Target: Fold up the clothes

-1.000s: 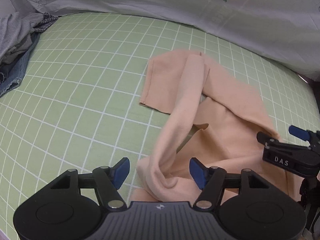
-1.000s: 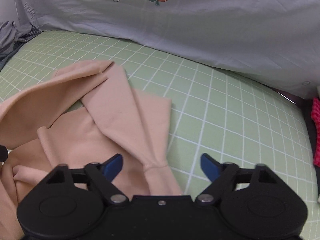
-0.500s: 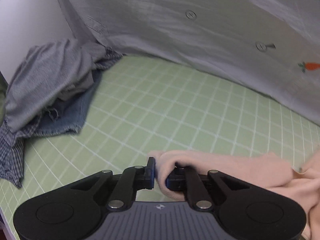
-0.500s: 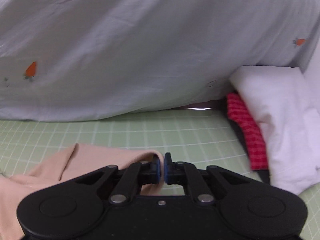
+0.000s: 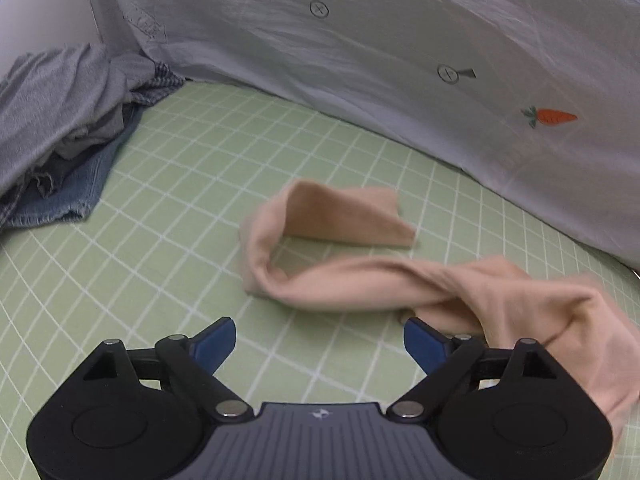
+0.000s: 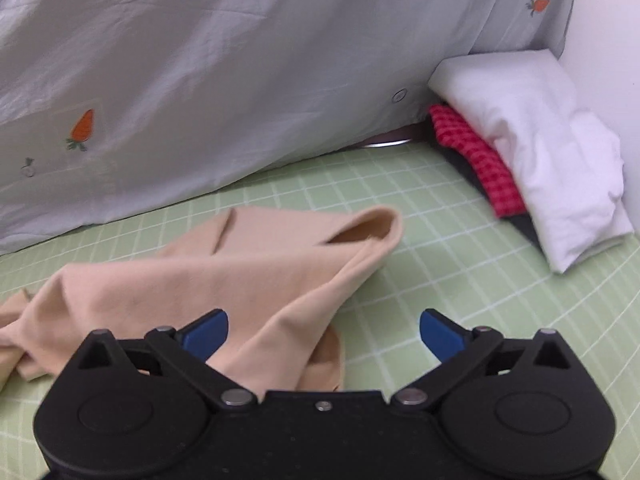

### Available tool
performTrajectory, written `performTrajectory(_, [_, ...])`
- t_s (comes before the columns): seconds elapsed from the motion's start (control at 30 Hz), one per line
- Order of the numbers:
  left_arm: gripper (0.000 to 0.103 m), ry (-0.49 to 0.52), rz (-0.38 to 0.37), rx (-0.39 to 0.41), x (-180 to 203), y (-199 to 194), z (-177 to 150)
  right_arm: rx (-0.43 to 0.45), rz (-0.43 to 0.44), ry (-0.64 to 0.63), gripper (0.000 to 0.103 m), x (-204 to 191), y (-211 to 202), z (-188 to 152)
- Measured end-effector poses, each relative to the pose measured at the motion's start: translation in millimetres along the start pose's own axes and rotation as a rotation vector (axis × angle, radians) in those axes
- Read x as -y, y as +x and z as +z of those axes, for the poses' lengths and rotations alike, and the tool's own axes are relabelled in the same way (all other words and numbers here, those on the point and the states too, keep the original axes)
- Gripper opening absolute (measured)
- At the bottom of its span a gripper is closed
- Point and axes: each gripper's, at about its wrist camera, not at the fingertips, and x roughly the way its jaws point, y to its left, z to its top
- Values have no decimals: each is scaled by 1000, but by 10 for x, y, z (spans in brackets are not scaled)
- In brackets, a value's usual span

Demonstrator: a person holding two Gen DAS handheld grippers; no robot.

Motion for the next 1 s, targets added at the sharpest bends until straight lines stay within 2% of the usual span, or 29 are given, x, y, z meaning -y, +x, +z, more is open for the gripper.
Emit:
performTrajectory(0.07, [91,-26,-3,-34,3,-48,-177,-33,49,-27,103,-172,-109,-134])
performTrajectory(0.2, [91,-27,-70,-64,25,-190,-403,-104,145,-108,100,-478,-252,-326])
performTrajectory(0.27, [91,-3,-82,-48,65,-276,-454,-134,187,-110,82,-539,-266,-379])
performTrajectory(0.33, [91,14,-90,-26,96,-350,-481,-165,197,-105,72,-548,-234,-410])
performTrajectory(0.4, [91,14,-94,-13,104,-398,-492,-192,203,-95,68,-534,-199,-437])
performTrajectory(0.43, [91,13,-92,-11,106,-409,-494,-206,211,-80,62,-504,-181,-456])
performTrajectory(0.47, [91,12,-90,-11,107,-418,-496,-217,233,-64,48,-472,-176,-472])
performTrajectory(0.5, [91,11,-88,-13,104,-423,-496,-221,256,-54,40,-436,-182,-468])
performTrajectory(0.57, [91,17,-85,-18,119,-423,-497,-228,305,-33,10,-363,-196,-460])
performTrajectory(0.63, [91,34,-86,-23,166,-412,-499,-198,386,45,9,-245,-304,-372])
performTrajectory(0.73, [91,59,-89,-31,237,-396,-503,-87,577,128,8,-32,-619,-117])
performTrajectory(0.8, [91,76,-90,-36,284,-385,-506,4,655,182,8,186,-762,53])
performTrajectory(0.83, [91,85,-91,-39,308,-380,-507,43,657,234,8,355,-767,130])
performTrajectory(0.87, [91,93,-92,-41,331,-375,-508,74,622,267,8,508,-723,179])
performTrajectory(0.93, [91,110,-93,-47,379,-364,-511,84,381,227,11,734,-539,212])
performTrajectory(0.97, [91,119,-94,-49,402,-358,-512,56,198,140,18,787,-406,193])
performTrajectory(1.0, [91,129,-97,-54,437,-340,-513,22,61,51,19,802,-292,146])
